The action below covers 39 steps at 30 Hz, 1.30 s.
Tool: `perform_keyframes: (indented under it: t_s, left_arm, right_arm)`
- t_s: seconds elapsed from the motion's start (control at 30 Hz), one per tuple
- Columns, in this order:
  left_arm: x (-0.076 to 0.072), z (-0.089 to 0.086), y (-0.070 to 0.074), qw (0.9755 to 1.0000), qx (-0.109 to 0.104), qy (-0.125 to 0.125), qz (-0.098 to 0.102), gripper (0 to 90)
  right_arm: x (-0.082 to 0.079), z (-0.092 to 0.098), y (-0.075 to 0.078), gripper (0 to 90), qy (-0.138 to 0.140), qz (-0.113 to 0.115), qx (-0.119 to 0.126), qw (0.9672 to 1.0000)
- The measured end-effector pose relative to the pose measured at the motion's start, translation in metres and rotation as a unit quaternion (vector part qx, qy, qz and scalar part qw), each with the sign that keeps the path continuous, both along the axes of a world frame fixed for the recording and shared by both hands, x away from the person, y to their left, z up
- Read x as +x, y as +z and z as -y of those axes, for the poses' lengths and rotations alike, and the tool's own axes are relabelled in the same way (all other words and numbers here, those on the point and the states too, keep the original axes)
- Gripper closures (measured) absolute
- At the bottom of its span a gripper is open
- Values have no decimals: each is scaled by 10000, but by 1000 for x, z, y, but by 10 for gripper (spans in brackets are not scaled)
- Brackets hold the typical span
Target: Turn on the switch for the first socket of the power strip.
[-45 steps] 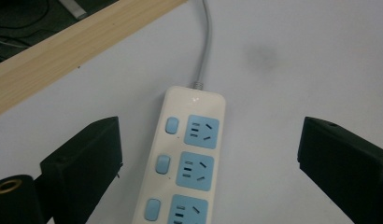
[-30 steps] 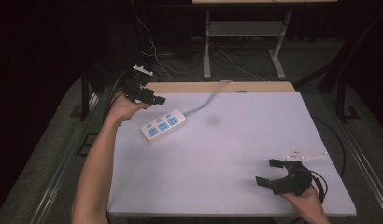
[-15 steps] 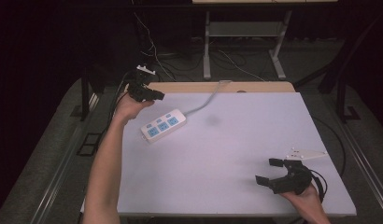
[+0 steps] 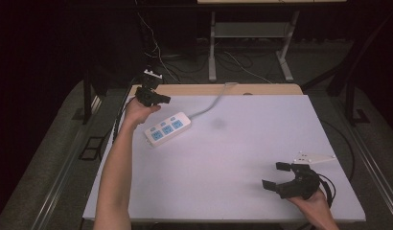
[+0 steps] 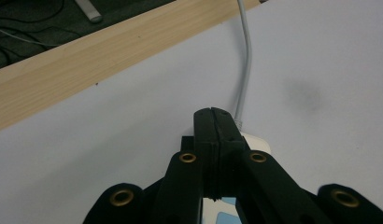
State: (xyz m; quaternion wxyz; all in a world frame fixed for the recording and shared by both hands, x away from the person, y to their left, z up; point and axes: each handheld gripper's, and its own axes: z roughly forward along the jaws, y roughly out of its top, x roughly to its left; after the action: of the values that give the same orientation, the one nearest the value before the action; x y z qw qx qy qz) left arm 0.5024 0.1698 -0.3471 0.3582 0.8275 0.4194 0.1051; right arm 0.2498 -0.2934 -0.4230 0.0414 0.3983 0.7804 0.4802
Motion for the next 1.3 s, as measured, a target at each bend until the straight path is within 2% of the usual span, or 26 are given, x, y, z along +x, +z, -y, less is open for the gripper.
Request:
perform_keyframes:
  t_s: [0.13,0.73,1.3]
  left_arm:
    - [2,1,-6,9999,-78,71,-24,892]
    - [3,2,-38,9994,-82,158,-306,893]
    - [-1,6,-55,9989,-68,115,-448,893]
  right_arm:
    - [0,0,0,2,-2,-9,-4,10000]
    - [1,-1,0,2,13,-11,-26,10000]
    - [1,-2,0,2,30,-12,-47,10000]
